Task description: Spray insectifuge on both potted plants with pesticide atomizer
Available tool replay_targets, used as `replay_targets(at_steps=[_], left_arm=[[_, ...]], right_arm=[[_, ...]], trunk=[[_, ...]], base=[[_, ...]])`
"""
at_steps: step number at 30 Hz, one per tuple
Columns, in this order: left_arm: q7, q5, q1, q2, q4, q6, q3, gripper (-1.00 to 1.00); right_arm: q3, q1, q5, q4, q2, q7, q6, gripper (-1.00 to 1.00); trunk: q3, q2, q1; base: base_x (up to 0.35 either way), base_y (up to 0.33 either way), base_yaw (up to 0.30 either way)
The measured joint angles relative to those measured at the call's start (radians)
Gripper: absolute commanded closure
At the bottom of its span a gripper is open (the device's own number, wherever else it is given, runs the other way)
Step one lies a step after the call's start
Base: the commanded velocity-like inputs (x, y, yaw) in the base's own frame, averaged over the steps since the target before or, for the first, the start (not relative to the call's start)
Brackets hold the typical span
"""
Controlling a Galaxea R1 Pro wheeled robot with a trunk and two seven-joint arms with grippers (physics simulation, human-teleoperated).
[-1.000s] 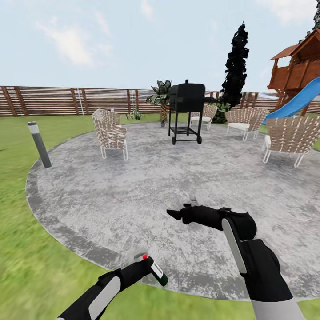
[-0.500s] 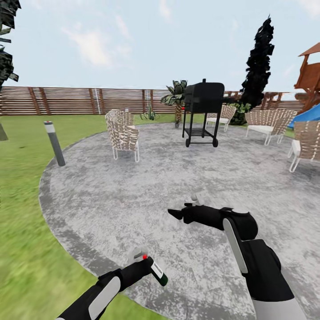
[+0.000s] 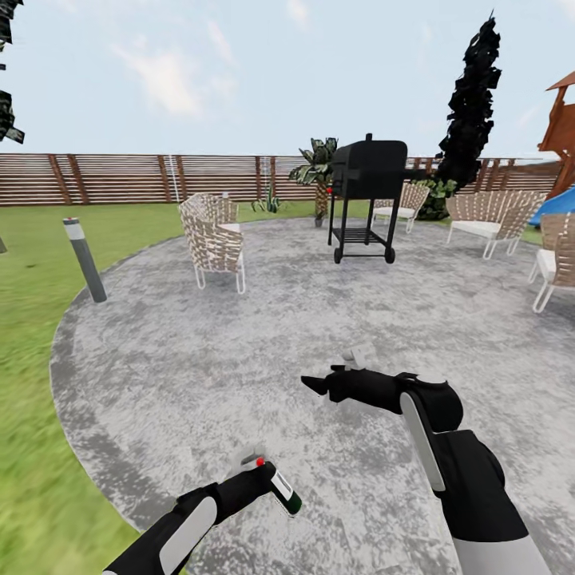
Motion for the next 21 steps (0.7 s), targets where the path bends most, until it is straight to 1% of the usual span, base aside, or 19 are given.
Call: replay_targets(at_steps=[7, 11, 14, 15, 21], left_arm=[[0.000, 0.001, 0.000, 0.000, 0.000, 0.000, 0.001, 1.00], [-0.001, 0.001, 0.000, 0.001, 0.000, 0.000, 0.002, 1.00], [-0.001, 0.001, -0.001, 0.000, 0.000, -0.001, 0.002, 1.00], [0.000, 0.001, 0.000, 0.001, 0.000, -0.001, 0.001, 1.00], [-0.001, 0.001, 0.000, 0.001, 0.000, -0.001, 0.001, 1.00]], right_arm=[[-0.001, 0.000, 0.000, -0.001, 0.000, 0.002, -0.001, -1.00], [-0.002, 0.000, 0.000, 0.000, 0.006, -0.001, 0.007, -1.00], [-0.003, 0.000, -0.005, 0.001, 0.005, 0.000, 0.009, -1.00], [-0.003, 0.000, 0.000, 0.000, 0.005, -0.001, 0.008, -1.00], [0.000, 0.000, 0.000, 0.000, 0.005, 0.000, 0.009, -1.00]], trunk=[[0.000, 0.000, 0.000], [0.000, 0.000, 0.000], [0.000, 0.000, -0.001], [0.000, 0.000, 0.000], [0.000, 0.000, 0.000]], base=[[0.332, -0.121, 0.000], [0.332, -0.121, 0.000], [0.332, -0.121, 0.000], [0.332, -0.121, 0.000], [0.332, -0.120, 0.000]])
